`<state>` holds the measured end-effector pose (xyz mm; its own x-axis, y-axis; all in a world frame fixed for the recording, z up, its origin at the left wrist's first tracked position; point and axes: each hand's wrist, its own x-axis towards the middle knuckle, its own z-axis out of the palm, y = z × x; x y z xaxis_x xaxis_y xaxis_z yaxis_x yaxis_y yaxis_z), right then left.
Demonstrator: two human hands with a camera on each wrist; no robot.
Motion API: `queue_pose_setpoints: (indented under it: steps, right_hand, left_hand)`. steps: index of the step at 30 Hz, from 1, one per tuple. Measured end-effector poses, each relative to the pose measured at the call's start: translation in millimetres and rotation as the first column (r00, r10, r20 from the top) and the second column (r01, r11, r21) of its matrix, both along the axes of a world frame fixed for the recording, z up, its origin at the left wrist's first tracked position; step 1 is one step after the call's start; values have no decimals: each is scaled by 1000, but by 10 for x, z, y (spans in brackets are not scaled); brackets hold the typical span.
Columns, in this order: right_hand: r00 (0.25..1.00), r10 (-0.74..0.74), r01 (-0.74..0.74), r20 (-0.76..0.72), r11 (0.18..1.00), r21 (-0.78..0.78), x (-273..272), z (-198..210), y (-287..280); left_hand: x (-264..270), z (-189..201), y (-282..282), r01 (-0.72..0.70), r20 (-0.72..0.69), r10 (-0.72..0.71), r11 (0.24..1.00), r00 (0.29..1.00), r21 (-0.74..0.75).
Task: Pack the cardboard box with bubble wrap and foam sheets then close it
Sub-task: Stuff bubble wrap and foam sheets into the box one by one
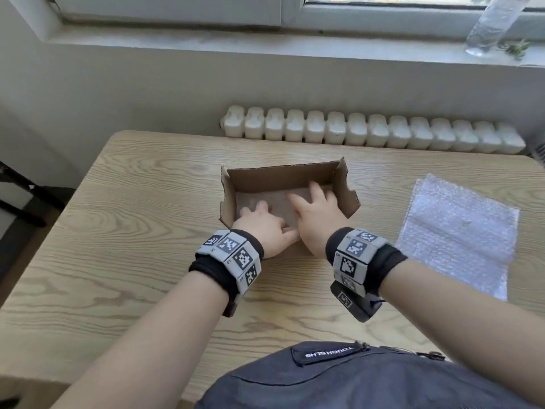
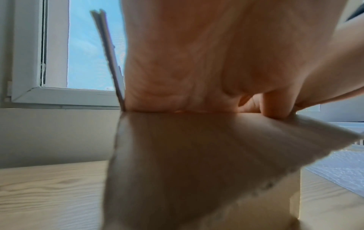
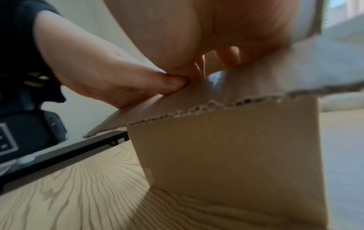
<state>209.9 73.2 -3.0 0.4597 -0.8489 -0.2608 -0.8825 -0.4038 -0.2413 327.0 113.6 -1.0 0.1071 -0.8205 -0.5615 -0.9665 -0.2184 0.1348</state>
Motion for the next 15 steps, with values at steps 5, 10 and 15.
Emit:
queue_pose_setpoints:
  steps: [5,10,15]
  right_hand:
    - [991,22,3,-133,983,185,18,-32,-128]
    - [971,35,33,-236,960,279,93,-77,-188]
    - [965,53,36,-259,943,329,125,-190,-298]
  left_hand:
    - [-23,7,-21,-4,32,3,1000,999,18]
    - [-5,-61,-131,6,-4,-6,997,1000,82]
    - [46,-88,-208,28,-66,-22,996,998,90]
